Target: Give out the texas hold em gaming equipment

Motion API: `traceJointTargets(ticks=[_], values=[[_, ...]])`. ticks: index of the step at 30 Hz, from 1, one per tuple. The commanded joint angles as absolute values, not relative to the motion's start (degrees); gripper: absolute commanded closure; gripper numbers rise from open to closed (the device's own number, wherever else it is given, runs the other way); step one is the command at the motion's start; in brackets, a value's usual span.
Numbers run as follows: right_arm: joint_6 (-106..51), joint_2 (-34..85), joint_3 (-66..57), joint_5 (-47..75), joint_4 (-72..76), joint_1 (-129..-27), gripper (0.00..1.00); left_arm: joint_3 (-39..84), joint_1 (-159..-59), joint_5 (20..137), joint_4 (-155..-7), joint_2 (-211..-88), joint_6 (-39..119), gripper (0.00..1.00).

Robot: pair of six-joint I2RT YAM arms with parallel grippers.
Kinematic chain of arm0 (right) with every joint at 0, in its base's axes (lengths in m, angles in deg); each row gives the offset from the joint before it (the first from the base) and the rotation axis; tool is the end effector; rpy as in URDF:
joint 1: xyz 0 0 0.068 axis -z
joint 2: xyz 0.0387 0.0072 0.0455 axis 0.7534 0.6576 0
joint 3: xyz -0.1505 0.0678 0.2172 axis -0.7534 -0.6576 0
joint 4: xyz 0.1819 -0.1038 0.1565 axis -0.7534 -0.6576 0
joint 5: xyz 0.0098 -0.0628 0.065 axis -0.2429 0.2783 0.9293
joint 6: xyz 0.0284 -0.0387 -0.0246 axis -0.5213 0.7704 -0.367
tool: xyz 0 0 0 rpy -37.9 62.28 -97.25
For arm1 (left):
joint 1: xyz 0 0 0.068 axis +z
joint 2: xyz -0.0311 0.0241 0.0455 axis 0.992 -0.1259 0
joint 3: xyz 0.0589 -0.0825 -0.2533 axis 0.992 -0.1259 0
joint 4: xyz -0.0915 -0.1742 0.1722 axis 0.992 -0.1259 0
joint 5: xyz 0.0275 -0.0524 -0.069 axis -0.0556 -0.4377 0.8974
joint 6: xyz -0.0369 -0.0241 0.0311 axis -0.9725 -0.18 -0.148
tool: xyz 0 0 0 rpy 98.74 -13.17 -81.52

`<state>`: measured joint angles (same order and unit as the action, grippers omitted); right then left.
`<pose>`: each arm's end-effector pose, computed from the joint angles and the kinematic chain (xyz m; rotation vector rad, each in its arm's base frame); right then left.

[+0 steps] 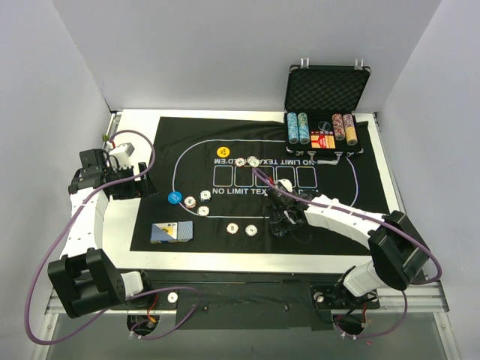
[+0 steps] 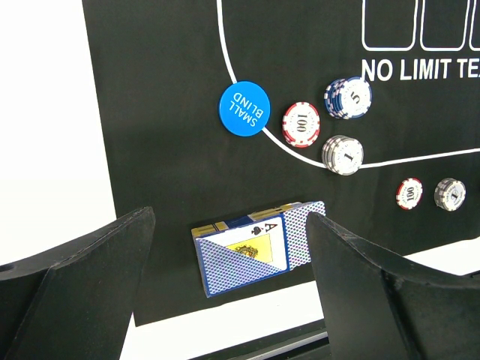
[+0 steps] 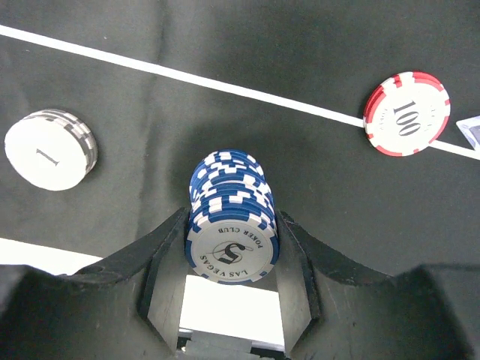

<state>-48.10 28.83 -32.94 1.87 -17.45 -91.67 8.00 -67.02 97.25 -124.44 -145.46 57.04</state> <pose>0.2101 0.1904 0.1835 -0.3139 2.5923 0.3510 0.2445 0.0523 0.2747 -0.0451 2.4466 -0.4358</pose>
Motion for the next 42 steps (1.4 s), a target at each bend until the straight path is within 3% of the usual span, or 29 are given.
traceJointTargets(ticks=[1, 10, 27, 42], values=[[-48.3, 24.9, -29.1, 1.3, -21.1, -91.8, 0.89, 9.7, -66.7, 97.9, -123.9, -144.3, 57.9, 0.07], [-46.5, 26.5, -21.2, 1.8, -22.7, -91.3, 0.9, 9.8, -66.8, 98.0, -123.8, -144.7, 57.9, 0.07], [-44.2, 67.6, 22.7, 5.0, -27.1, -82.5, 0.93, 11.5, -66.7, 98.0, -124.6, -146.1, 59.3, 0.07], [-45.4, 75.5, 30.5, 5.3, -27.7, -78.3, 0.92, 12.7, -66.8, 98.3, -124.3, -148.3, 59.4, 0.07]])
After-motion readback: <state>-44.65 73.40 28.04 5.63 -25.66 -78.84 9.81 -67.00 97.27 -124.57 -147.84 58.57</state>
